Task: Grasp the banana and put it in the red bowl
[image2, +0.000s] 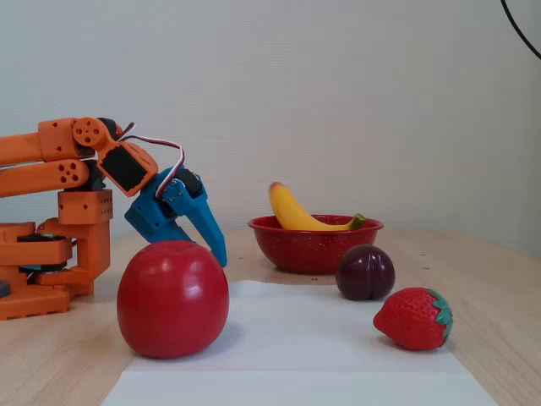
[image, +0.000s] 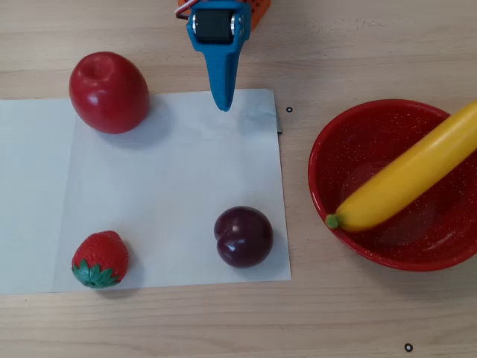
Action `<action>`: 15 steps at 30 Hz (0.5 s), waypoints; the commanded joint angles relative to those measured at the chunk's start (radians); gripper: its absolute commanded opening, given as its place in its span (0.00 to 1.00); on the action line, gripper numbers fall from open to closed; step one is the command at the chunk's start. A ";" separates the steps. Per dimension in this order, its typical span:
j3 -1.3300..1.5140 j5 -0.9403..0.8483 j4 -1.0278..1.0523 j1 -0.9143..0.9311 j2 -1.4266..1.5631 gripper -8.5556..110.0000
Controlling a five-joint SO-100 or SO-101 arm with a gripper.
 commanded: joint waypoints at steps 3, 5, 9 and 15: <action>0.017 -0.012 0.000 0.026 0.012 0.08; 0.017 -0.011 0.003 0.029 0.012 0.08; 0.017 -0.014 0.008 0.029 0.012 0.08; 0.017 -0.023 0.009 0.028 0.012 0.08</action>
